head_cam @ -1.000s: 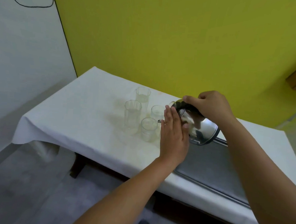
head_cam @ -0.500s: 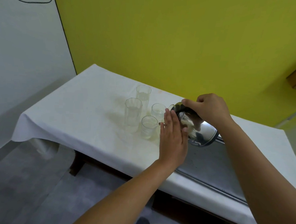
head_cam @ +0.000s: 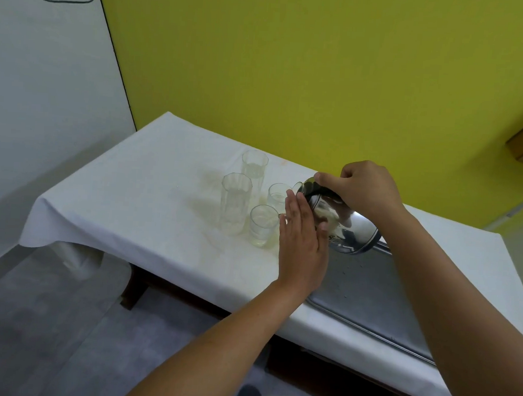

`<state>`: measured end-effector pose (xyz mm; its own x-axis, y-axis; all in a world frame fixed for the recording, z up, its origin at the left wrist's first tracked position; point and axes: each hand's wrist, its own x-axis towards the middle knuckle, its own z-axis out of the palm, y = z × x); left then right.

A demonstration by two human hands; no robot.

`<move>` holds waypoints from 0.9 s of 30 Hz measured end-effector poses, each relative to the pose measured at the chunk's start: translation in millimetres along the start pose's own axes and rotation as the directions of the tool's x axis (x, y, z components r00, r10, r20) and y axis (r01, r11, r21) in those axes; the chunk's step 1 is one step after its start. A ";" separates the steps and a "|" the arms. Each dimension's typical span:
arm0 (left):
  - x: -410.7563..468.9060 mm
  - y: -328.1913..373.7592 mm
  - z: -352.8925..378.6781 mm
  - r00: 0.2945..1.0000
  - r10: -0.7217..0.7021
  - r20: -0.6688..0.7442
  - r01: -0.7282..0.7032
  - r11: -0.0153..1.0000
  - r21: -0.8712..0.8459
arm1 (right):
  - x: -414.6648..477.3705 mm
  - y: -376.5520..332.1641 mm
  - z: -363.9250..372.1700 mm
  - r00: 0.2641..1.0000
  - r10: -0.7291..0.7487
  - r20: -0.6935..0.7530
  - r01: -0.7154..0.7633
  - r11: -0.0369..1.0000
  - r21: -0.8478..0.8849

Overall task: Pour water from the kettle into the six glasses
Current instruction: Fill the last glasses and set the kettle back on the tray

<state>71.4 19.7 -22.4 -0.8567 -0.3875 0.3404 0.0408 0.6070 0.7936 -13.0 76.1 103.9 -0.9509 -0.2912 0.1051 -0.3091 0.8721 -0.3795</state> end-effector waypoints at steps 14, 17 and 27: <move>9.5 4.1 -2.8 0.993 0.110 0.046 -0.111 0.993 0.033 | -7.7 26.9 -2.0 0.988 0.154 -0.015 -0.145 0.954 0.264; 13.2 6.0 -4.9 0.987 0.148 0.057 -0.151 0.987 0.051 | -9.7 31.8 -4.4 0.984 0.178 -0.018 -0.159 0.917 0.366; 24.8 18.5 -7.0 0.966 0.245 0.084 -0.254 0.961 0.113 | -16.1 49.6 -9.1 0.956 0.280 0.082 -0.267 0.725 0.635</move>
<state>54.5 16.5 4.2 -0.8604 -0.1675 0.4814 0.1986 0.7596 0.6193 -13.2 127.5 91.7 -0.9945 -0.0662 -0.0813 0.0419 0.4601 -0.8869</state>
